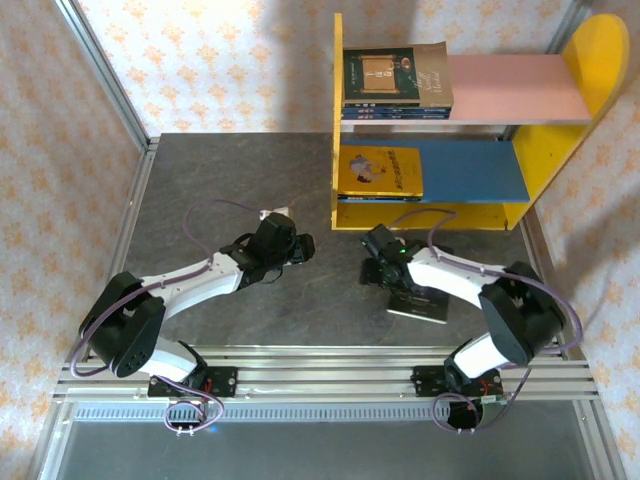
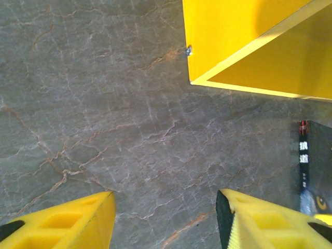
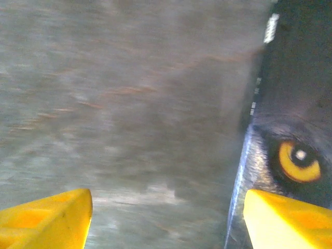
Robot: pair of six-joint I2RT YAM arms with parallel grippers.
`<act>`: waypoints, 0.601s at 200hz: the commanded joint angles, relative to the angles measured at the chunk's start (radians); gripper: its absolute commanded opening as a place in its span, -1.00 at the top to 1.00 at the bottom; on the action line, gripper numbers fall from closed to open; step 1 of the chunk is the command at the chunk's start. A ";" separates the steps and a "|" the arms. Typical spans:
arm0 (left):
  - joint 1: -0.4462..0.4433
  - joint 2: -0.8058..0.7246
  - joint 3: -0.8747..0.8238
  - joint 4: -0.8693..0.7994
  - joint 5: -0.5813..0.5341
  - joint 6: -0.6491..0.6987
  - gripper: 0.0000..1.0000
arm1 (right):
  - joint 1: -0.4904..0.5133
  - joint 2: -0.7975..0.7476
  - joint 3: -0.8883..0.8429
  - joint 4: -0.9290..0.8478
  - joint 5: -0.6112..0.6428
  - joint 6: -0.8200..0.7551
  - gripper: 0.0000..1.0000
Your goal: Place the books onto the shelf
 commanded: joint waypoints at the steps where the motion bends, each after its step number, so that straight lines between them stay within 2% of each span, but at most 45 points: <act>1: 0.005 -0.044 -0.017 -0.012 -0.005 -0.005 -0.09 | 0.035 0.027 0.030 0.090 -0.084 0.032 -0.53; 43: 0.005 -0.050 -0.005 -0.011 0.029 0.012 -0.09 | -0.002 -0.127 0.026 -0.048 0.016 0.004 -0.58; 88: -0.015 0.014 0.045 0.011 0.083 0.027 -0.09 | -0.179 -0.377 -0.123 -0.169 0.058 0.012 -0.76; 120: -0.018 0.034 0.069 -0.005 0.074 0.035 -0.09 | -0.308 -0.440 -0.202 -0.207 0.054 0.006 -0.85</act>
